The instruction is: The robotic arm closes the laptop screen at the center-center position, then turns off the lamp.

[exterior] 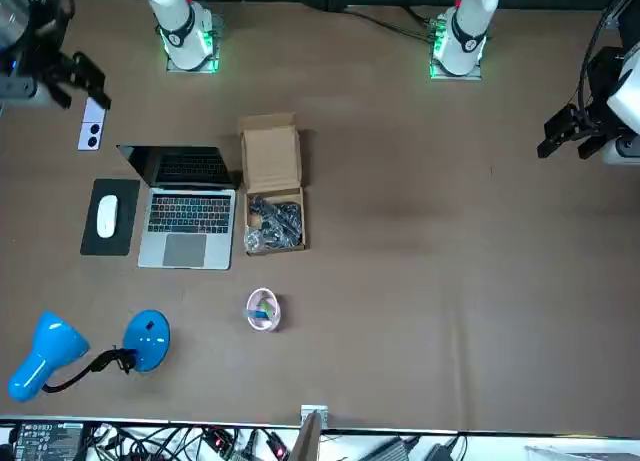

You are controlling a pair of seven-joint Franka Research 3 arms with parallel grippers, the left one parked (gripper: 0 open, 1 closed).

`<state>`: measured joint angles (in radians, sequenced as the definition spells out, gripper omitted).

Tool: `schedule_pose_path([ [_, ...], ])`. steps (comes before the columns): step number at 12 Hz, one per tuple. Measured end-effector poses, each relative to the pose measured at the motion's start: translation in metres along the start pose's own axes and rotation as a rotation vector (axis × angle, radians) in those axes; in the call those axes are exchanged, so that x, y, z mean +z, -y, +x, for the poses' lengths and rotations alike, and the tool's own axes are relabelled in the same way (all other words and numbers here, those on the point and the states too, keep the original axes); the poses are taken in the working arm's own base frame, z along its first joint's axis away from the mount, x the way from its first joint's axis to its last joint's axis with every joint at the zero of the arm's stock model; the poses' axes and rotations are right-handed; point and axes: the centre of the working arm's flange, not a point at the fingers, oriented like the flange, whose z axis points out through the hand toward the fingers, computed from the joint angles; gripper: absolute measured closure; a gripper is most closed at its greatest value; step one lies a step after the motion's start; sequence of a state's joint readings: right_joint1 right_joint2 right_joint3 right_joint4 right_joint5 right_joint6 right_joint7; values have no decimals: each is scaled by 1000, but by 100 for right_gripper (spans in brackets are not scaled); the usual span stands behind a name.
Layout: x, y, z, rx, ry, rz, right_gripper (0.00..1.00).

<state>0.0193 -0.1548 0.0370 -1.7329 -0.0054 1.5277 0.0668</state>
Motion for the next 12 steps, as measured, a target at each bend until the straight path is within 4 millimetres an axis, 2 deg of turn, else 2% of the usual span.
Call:
schedule_pose_path([
  [2, 2, 4, -35, -1, 0, -7, 0],
  [3, 14, 11, -66, 3, -6, -18, 0],
  [6, 43, 31, -105, 24, -19, -47, 0],
  [9, 61, 37, -124, 31, -17, -62, 0],
  [12, 68, 36, -126, 35, -3, -55, 4],
])
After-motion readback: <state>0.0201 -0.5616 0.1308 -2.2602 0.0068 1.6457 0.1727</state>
